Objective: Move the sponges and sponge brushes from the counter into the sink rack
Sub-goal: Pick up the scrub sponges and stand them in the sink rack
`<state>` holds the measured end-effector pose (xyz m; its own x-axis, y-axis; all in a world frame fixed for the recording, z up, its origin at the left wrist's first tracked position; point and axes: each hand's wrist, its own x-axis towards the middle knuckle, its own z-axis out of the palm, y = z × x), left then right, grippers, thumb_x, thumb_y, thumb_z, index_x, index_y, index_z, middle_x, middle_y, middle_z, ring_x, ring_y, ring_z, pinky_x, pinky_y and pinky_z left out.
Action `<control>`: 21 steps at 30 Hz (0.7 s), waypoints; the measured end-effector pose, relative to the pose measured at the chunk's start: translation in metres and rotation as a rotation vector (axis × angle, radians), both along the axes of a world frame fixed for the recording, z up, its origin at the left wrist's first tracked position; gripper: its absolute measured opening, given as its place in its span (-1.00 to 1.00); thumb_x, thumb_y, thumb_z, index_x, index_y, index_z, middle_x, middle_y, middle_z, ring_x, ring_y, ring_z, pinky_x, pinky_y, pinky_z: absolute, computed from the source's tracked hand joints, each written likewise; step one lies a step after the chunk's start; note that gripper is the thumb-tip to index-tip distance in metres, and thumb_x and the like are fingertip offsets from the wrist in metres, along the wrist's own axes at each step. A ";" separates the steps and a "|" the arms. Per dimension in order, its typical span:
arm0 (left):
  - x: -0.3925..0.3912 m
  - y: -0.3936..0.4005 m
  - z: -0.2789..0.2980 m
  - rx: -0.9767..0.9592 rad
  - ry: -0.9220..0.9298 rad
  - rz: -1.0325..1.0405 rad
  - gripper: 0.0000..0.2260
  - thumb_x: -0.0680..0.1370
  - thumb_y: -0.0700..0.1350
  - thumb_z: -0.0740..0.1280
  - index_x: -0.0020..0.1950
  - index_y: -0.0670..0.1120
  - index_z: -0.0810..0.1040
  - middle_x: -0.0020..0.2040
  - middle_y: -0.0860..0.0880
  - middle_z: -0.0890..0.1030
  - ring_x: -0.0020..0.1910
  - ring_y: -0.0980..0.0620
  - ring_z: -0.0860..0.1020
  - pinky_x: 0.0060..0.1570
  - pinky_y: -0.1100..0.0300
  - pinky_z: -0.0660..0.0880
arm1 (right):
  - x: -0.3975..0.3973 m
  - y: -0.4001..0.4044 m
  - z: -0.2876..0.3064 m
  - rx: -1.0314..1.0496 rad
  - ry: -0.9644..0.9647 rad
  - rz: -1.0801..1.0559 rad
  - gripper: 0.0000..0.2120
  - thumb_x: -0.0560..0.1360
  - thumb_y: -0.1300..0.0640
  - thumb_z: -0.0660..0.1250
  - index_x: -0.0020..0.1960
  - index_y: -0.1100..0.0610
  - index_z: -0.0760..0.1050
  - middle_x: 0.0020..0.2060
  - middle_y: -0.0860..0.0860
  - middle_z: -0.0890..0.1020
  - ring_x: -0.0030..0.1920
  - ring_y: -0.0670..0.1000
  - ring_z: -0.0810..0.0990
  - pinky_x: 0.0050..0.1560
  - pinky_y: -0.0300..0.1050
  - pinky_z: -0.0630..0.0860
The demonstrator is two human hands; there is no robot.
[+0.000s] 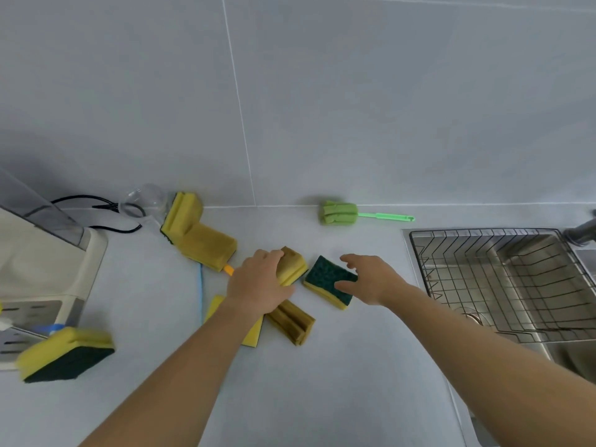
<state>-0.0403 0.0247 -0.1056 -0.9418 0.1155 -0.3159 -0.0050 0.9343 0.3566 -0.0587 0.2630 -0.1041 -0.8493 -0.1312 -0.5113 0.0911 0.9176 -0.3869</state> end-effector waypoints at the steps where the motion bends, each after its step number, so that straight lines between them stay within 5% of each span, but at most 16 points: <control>1: -0.001 0.000 -0.003 -0.011 -0.003 -0.003 -0.30 0.45 0.18 0.37 0.52 0.02 0.20 0.41 -0.07 0.37 0.31 -0.13 0.42 0.16 -0.03 0.48 | -0.002 -0.002 -0.003 0.002 -0.009 -0.002 -0.33 0.49 -0.13 0.39 0.52 0.02 0.27 0.38 0.05 0.49 0.30 0.10 0.51 0.23 -0.03 0.49; 9: -0.006 0.005 -0.017 -0.080 0.004 -0.033 -0.27 0.45 0.16 0.40 0.52 0.02 0.17 0.35 -0.09 0.41 0.24 -0.14 0.47 0.08 -0.01 0.49 | -0.010 -0.007 -0.015 -0.009 -0.029 -0.008 -0.61 0.47 -0.04 0.43 0.25 0.03 0.49 0.12 0.06 0.61 -0.06 0.05 0.58 -0.10 -0.06 0.59; 16: -0.007 0.005 -0.027 -0.057 0.066 0.030 -0.50 0.51 0.06 0.35 0.39 0.00 0.29 0.16 -0.09 0.42 -0.01 -0.14 0.53 -0.20 0.06 0.44 | -0.010 -0.009 -0.019 -0.057 -0.058 -0.043 -0.70 0.44 -0.02 0.46 0.05 0.03 0.41 -0.01 0.06 0.59 -0.20 -0.02 0.53 -0.33 -0.14 0.50; 21: -0.007 0.001 -0.020 0.092 0.120 0.142 -0.51 0.52 0.05 0.34 0.40 0.00 0.30 0.17 -0.07 0.43 0.03 -0.12 0.53 -0.20 0.08 0.44 | -0.005 -0.010 -0.015 -0.111 -0.088 -0.083 -0.68 0.39 0.03 0.50 -0.09 0.04 0.35 -0.16 0.03 0.53 -0.28 -0.01 0.46 -0.38 -0.17 0.40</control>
